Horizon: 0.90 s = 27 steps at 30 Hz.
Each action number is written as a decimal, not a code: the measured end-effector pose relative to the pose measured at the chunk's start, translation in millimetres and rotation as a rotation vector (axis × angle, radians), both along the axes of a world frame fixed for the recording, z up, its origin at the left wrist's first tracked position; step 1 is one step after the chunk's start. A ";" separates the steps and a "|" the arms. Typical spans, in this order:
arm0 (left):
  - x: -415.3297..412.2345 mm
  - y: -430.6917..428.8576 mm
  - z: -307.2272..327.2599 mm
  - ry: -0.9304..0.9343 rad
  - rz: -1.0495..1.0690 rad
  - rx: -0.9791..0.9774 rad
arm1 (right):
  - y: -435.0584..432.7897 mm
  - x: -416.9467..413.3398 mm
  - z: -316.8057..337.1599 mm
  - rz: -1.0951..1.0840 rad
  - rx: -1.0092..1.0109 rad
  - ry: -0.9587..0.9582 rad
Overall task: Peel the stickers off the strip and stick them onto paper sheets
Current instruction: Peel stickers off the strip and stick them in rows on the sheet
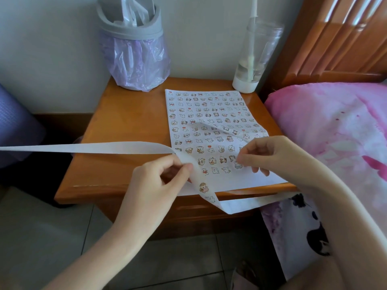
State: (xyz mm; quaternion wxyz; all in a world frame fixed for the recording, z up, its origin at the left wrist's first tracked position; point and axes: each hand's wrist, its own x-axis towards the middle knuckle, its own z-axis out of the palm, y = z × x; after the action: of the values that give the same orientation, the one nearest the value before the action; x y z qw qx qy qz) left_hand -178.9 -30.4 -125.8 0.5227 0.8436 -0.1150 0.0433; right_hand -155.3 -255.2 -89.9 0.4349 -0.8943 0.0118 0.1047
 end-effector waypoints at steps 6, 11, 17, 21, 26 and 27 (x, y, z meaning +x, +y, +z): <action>1.1 -0.7 -0.8 -0.012 0.005 0.028 | -4.0 6.9 -9.1 0.000 -0.027 0.037; 1.5 0.0 -2.1 -0.012 0.004 0.043 | -5.3 7.1 -12.3 -0.013 -0.034 0.021; 2.0 0.7 -4.1 -0.006 0.006 0.059 | -2.9 7.0 -15.4 -0.042 -0.048 -0.025; 1.3 0.1 -3.4 -0.003 -0.002 0.062 | -2.0 6.7 -15.8 -0.036 -0.061 -0.037; 2.4 1.7 -5.6 0.001 0.001 0.090 | -1.3 6.2 -16.4 -0.043 -0.060 -0.044; 2.7 1.9 -6.1 0.002 0.003 0.093 | -1.2 6.0 -16.5 -0.044 -0.062 -0.045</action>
State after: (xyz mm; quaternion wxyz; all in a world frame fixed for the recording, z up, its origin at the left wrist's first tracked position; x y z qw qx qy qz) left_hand -176.2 -28.4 -131.9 0.4830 0.8672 -0.1154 0.0380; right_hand -149.3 -256.4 -106.4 0.4094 -0.9089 0.0250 0.0747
